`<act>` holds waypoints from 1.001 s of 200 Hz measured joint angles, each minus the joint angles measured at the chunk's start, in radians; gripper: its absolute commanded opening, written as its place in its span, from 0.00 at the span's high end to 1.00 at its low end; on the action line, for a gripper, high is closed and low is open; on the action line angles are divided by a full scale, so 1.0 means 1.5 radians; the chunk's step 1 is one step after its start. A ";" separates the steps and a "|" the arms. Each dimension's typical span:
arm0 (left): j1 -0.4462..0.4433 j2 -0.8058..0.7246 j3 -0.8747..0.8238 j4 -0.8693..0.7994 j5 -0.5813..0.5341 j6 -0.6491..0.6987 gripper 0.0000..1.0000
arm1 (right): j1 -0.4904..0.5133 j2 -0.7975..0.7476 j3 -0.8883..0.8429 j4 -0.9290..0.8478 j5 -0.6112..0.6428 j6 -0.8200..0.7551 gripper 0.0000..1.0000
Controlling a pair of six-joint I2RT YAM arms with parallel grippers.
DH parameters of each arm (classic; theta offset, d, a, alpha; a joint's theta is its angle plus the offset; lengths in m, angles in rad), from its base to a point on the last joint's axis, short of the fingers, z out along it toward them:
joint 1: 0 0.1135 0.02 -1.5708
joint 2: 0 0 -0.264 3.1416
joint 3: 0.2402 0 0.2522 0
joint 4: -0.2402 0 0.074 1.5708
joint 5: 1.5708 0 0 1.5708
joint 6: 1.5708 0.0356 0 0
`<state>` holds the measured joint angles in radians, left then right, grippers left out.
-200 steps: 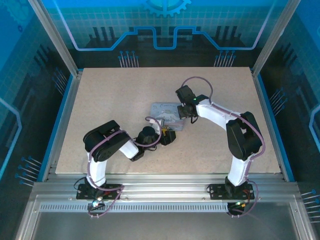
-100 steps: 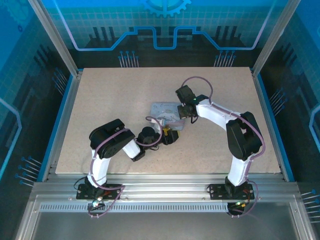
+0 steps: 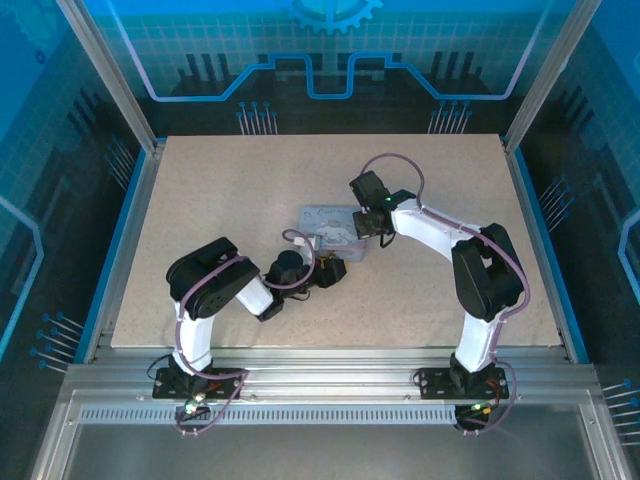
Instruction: Unlock a padlock with a key
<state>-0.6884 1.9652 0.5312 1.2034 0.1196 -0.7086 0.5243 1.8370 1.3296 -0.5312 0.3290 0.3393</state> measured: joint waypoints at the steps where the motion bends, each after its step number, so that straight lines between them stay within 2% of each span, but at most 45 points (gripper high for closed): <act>1: 0.000 -0.001 0.000 -0.002 0.002 0.000 0.56 | 0.000 0.000 0.000 0.000 0.000 0.000 1.00; 101: 0.016 -0.027 0.007 -0.099 0.021 0.007 0.91 | 0.000 0.000 -0.001 0.005 0.000 0.000 1.00; 151: 0.023 -0.060 0.008 -0.163 0.032 -0.001 0.98 | -0.002 -0.012 -0.021 0.019 -0.008 0.000 1.00; 200: 0.027 -0.142 0.030 -0.320 0.042 -0.027 1.00 | -0.017 -0.070 -0.081 0.023 -0.030 0.000 1.00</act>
<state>-0.6472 1.7523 0.5762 0.7235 0.1829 -0.7498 0.4984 1.7317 1.2087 -0.4965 0.2844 0.3389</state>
